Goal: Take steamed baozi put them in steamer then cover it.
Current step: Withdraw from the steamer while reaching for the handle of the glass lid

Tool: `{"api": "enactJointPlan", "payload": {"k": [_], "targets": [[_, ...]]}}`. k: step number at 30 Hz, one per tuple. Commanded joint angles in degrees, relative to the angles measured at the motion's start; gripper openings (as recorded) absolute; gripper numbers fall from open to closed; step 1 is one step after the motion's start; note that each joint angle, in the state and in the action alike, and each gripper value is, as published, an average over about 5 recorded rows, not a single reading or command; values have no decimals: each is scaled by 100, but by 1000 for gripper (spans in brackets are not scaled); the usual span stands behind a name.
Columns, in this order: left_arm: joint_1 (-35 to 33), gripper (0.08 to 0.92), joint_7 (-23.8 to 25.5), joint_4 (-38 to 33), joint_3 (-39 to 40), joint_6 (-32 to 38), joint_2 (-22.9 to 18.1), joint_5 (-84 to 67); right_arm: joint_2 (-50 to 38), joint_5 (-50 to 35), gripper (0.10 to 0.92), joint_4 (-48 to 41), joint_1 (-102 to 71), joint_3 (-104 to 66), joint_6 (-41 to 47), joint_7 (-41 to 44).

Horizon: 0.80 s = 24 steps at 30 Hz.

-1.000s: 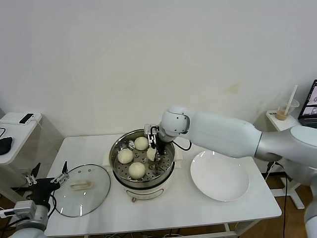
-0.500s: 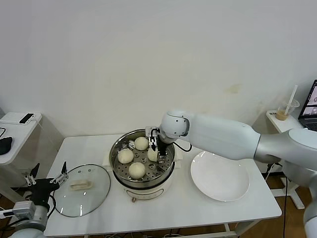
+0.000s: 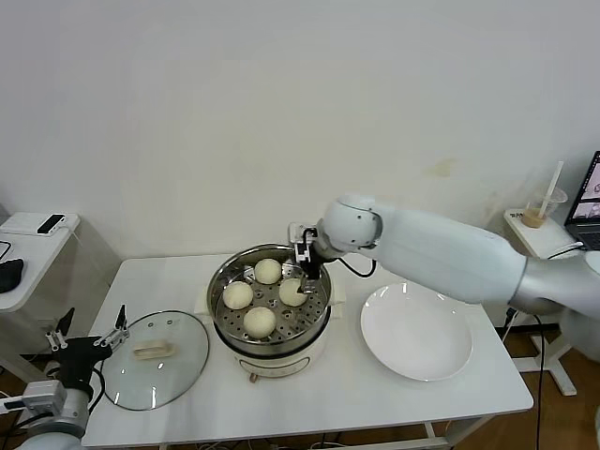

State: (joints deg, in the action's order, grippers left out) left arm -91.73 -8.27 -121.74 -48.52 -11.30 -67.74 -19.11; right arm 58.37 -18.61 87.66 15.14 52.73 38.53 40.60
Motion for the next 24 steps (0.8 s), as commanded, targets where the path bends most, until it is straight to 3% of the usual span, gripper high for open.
{"api": "enactJointPlan", "payload": {"k": [1, 5, 9, 19, 24], "targets": [[23, 823, -5, 15, 35, -1, -8, 10, -998, -670, 823, 1103, -1952, -1780, -760, -2671], [53, 823, 41, 28, 73, 44, -46, 75, -1092, -389, 823, 1418, -3563, -3051, -1917, -3746], [71, 823, 195, 154, 146, 202, -93, 236, -919, 201, 823, 1634, -5199, -4482, -2888, -4120], [94, 823, 301, 542, 491, 746, -266, 916, 326, 1346, 823, 1574, -8198, -7804, -5255, -3645], [65, 823, 224, 920, 603, 1157, -266, 2506, 1168, 1339, 823, 1894, -9280, -9131, -5585, -3245]]}}
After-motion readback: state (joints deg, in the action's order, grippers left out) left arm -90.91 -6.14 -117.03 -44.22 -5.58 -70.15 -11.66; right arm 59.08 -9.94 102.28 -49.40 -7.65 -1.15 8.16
